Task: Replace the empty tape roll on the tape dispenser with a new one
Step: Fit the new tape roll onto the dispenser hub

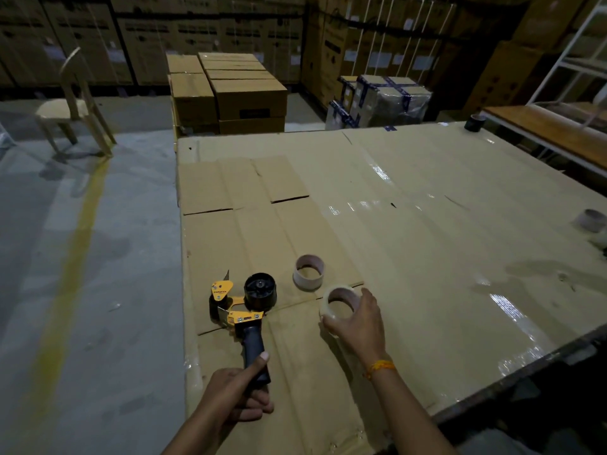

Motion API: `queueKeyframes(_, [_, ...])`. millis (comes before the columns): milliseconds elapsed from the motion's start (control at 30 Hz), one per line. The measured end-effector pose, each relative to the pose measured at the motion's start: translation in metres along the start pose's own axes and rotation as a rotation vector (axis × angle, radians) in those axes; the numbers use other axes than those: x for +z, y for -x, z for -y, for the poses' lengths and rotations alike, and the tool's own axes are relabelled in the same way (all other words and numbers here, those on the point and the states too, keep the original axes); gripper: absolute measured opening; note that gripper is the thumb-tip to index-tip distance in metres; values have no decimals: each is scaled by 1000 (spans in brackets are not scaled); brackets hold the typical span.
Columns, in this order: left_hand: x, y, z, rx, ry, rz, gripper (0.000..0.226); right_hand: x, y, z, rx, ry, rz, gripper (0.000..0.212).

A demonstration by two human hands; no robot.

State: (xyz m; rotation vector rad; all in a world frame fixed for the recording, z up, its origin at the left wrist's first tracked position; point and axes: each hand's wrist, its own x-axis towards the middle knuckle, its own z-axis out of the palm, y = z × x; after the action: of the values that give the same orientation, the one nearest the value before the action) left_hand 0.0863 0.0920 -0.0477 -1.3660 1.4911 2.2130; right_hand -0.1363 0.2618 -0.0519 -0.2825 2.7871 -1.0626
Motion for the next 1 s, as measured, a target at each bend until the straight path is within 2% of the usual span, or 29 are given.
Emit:
queueKeyframes(100, [-4,2,1,-13,-46,-18,72,0,4,-1,-46,-96,-45,89])
queueKeyframes(233, [-10,3,5,-11,-56,-28,72,-8,20,15,-251,-173,-59,117])
queueKeyframes(367, [-13,5,9,2,-35,-29,72,-16,32,48,-475,-244,-97,116])
queueKeyframes(500, [-15,2,8,-8,-16,-14,76,-19,38,83,-579,-327,-48,111])
queueKeyframes(633, [-14,-2,9,-56,27,-8,87,2,31,96,-548,-270,59,110])
queueKeyframes(733, [-15,-4,9,-70,54,-8,84,24,25,106,-487,-222,103,110])
queueKeyframes(867, [-17,-8,9,-80,44,2,80,56,12,115,-450,-157,135,100])
queueKeyframes(1000, [-17,-9,8,-70,24,10,74,71,4,127,-403,-86,163,101])
